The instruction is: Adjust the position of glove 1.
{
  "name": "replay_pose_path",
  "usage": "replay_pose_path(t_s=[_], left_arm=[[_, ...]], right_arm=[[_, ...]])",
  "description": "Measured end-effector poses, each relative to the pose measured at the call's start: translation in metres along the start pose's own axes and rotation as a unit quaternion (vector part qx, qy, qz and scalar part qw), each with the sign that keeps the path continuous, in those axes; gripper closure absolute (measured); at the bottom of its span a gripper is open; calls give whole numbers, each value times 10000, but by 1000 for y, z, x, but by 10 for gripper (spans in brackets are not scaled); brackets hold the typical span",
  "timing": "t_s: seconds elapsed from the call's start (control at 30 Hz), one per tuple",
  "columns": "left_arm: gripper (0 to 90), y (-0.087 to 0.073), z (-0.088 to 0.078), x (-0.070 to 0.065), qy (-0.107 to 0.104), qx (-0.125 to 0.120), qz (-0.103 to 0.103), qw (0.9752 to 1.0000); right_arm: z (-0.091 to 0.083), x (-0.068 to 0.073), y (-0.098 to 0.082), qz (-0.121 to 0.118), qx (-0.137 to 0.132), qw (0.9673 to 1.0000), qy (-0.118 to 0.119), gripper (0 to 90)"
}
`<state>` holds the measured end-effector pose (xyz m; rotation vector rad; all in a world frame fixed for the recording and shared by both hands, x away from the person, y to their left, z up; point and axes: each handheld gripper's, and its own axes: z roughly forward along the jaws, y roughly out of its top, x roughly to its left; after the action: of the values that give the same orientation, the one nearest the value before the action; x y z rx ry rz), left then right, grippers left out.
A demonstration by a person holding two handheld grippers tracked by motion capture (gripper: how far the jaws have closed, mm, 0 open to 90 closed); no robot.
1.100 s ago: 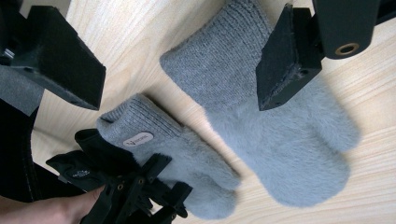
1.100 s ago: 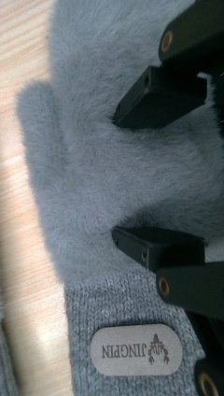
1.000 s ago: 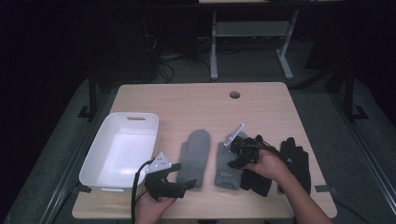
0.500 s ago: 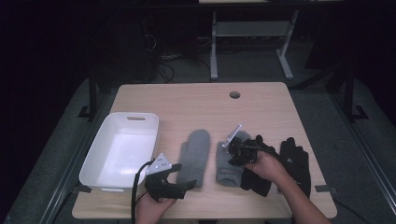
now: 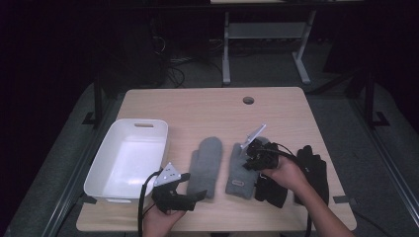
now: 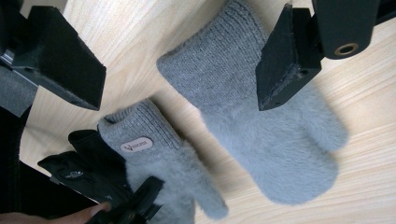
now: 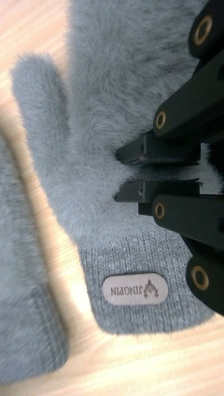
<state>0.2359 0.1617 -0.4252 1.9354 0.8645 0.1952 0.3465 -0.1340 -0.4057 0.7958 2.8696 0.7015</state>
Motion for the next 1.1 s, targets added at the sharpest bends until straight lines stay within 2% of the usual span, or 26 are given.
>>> replay_pose_path(t_s=[0.4,0.43,0.57,0.77,0.8,0.83,1.1], left_arm=[[160,0,-5,0,36,-94,-7,9999],[160,1,-5,-1,57,-109,36,9999],[160,2,-7,-1,94,-153,72,9998],[160,3,-14,2,145,-286,-13,9995],[160,3,-14,2,145,-286,-13,9995],[160,3,-15,3,159,-334,-47,9993],[161,5,-17,5,154,-375,-163,9990]], right_arm=[[-32,10,17,-52,-373,9993,-12,836],[-35,12,23,-97,-443,9990,32,836],[-37,18,37,-204,-447,9988,64,835],[-34,27,64,-328,-516,9980,182,836],[-34,27,64,-328,-516,9980,182,836],[-29,31,73,-354,-479,9979,245,835],[-9,42,98,-519,-316,9971,462,835]])
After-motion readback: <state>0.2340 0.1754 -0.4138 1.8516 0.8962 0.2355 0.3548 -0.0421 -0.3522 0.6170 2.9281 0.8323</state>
